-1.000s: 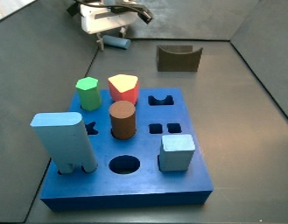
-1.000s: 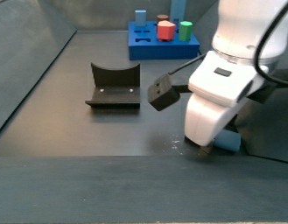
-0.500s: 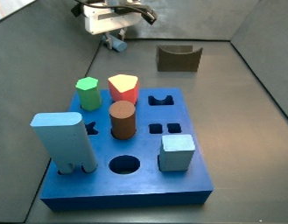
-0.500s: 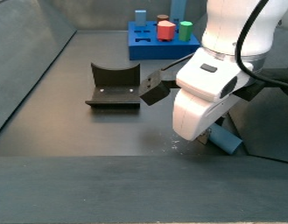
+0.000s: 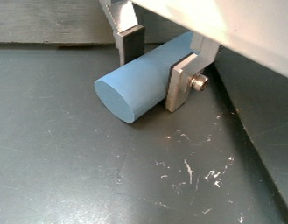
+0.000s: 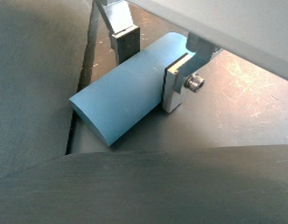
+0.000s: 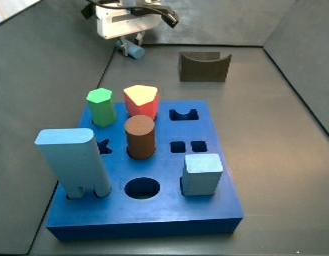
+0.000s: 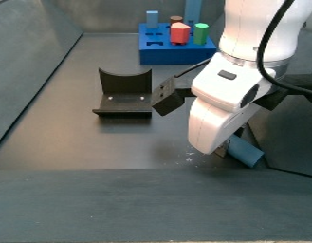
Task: Pick up the oval object. Move up. Place the oval object on the fixture. Regrasp the oval object. Move to above the board. Insert the oval object.
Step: Pick up the oval object, then move up, then place the oval object on the fixture.
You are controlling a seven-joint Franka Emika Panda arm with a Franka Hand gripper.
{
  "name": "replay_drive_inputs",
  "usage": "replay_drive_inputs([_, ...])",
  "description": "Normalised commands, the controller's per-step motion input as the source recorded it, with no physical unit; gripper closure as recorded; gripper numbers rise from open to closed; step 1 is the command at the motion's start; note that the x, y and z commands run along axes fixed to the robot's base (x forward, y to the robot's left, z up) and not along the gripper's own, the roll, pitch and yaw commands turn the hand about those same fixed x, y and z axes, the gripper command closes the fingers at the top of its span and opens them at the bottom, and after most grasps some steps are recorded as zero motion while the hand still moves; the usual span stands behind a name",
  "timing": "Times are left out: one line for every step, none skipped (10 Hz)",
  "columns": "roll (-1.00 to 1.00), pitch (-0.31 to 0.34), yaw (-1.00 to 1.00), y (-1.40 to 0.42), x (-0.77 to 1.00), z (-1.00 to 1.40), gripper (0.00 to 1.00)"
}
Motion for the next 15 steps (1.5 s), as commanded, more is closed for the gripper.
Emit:
replay_drive_inputs([0.00,0.000,0.00,0.00,0.00,0.00,1.00])
replay_drive_inputs([0.00,0.000,0.00,0.00,0.00,0.00,1.00])
replay_drive_inputs([0.00,0.000,0.00,0.00,0.00,0.00,1.00])
replay_drive_inputs([0.00,0.000,0.00,0.00,0.00,0.00,1.00])
replay_drive_inputs([0.00,0.000,0.00,0.00,0.00,0.00,1.00])
replay_drive_inputs([0.00,0.000,0.00,0.00,0.00,0.83,1.00])
replay_drive_inputs([0.00,0.026,0.01,-0.02,-0.04,0.79,1.00])
replay_drive_inputs([0.02,0.050,0.00,-0.03,-0.05,0.69,1.00])
replay_drive_inputs([0.05,0.084,0.00,-0.01,-0.03,0.54,1.00])
replay_drive_inputs([0.07,0.111,-0.01,-0.01,-0.02,0.43,1.00])
replay_drive_inputs([0.08,0.124,-0.01,-0.01,-0.02,0.37,1.00])
replay_drive_inputs([0.11,0.148,0.00,-0.01,-0.02,0.22,1.00])
replay_drive_inputs([0.12,0.151,0.00,-0.01,-0.02,0.17,1.00])
replay_drive_inputs([0.00,0.000,0.00,0.00,0.00,1.00,1.00])
replay_drive_inputs([-0.01,-0.010,0.01,0.00,0.00,1.00,1.00])
